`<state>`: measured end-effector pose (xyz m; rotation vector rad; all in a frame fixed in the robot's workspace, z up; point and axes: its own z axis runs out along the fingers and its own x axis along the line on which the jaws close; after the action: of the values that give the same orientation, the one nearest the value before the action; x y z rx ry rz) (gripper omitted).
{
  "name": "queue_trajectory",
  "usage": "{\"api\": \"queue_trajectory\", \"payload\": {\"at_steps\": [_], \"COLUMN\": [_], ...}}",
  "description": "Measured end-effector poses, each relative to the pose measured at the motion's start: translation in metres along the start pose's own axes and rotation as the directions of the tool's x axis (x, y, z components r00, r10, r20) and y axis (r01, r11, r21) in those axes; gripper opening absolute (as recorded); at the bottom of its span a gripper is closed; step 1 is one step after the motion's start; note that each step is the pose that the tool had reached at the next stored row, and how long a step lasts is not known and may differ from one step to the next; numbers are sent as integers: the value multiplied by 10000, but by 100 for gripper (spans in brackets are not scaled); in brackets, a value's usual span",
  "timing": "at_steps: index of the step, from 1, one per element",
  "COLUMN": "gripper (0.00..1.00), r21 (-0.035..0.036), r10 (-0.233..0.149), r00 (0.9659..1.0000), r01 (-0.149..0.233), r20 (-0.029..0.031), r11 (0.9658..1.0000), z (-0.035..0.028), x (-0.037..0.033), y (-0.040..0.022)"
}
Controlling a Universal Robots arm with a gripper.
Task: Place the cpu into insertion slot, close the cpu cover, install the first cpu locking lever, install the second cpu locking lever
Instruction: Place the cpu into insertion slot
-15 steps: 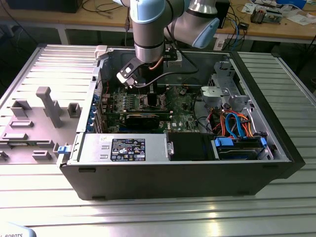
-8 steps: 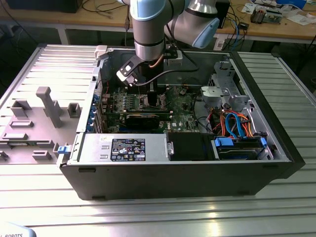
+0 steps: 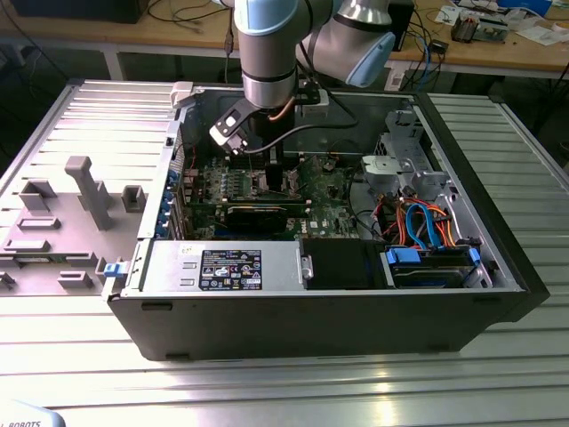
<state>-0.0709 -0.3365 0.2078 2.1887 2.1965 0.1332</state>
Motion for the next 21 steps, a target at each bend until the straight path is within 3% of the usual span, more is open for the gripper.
{"api": "queue_trajectory", "payload": {"at_steps": [3,6,7,8,14,15,17,21], "gripper": [69,67,61,61,24,24,12,11], "r21": [-1,0,0,-1,22,31,51,60], "r10": [0,0,0,0,0,-1,1,2], "r00": [10000,10000,10000,10000,10000,10000,10000,10000], "r01": [0,0,0,0,0,1,-1,-2], "r20": [-2,-1,-2,-2,2,0,-1,1], "r11": [10000,10000,10000,10000,10000,10000,10000,10000], "z": [-47,-48,-49,-49,-117,-120,-122,-123], "x": [2,2,2,2,4,4,5,4], "y": [4,5,4,5,12,14,15,15]}}
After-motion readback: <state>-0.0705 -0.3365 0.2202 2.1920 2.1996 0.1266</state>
